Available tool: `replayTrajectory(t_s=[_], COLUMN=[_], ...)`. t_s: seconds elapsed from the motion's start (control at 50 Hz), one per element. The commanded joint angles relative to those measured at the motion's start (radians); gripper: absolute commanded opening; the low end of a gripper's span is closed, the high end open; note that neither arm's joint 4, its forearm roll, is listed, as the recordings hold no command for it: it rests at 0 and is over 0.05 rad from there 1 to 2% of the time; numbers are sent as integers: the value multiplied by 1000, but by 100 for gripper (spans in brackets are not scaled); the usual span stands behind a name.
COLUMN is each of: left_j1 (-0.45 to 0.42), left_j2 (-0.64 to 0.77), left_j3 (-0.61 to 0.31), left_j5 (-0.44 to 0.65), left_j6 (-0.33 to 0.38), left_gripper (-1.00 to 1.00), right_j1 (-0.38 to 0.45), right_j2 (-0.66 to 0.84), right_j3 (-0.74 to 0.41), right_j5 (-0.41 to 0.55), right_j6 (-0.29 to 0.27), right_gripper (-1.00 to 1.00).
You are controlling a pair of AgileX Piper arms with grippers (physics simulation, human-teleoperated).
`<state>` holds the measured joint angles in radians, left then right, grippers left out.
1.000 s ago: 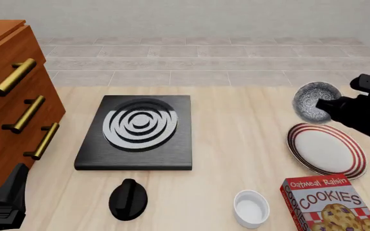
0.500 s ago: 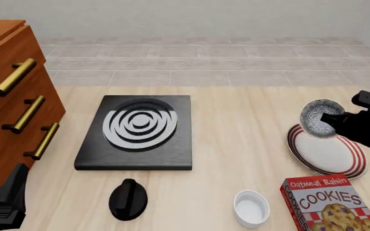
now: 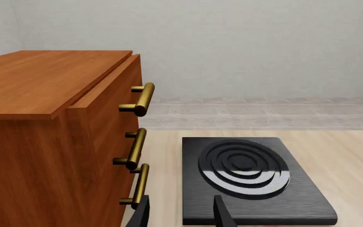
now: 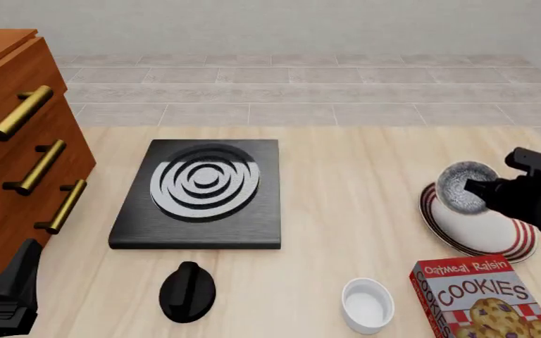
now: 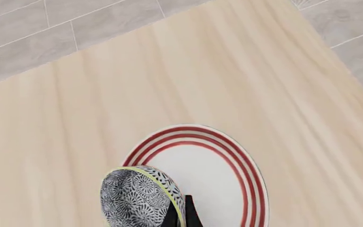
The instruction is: Pick the akita bowl on the stove and place it on the plate.
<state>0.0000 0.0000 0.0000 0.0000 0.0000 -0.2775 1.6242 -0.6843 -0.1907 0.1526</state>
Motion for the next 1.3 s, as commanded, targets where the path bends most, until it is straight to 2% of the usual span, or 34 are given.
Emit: replayTrajectory(t_s=[0.02, 0.22, 0.62, 0.8, 0.84, 0.96, 0.98, 1.3], left_j1=[0, 0, 0, 0, 0, 0, 0, 0], left_j2=[0, 0, 0, 0, 0, 0, 0, 0], left_j3=[0, 0, 0, 0, 0, 0, 0, 0], left_j5=[0, 0, 0, 0, 0, 0, 0, 0], left_j6=[0, 0, 0, 0, 0, 0, 0, 0], left_gripper=[100, 100, 100, 100, 100, 100, 100, 100], right_j1=[-22, -54, -65, -75, -88, -96, -97, -90], right_j2=[32, 96, 217, 231, 213, 210, 208, 145], right_j3=[-7, -41, -32, -23, -31, -32, -32, -20], right_j5=[-15, -19, -85, -100, -96, -95, -94, -84], right_j6=[-11, -26, -37, -50, -69, -67, -68, -73], right_gripper=[-100, -100, -100, -100, -100, -100, 100, 100])
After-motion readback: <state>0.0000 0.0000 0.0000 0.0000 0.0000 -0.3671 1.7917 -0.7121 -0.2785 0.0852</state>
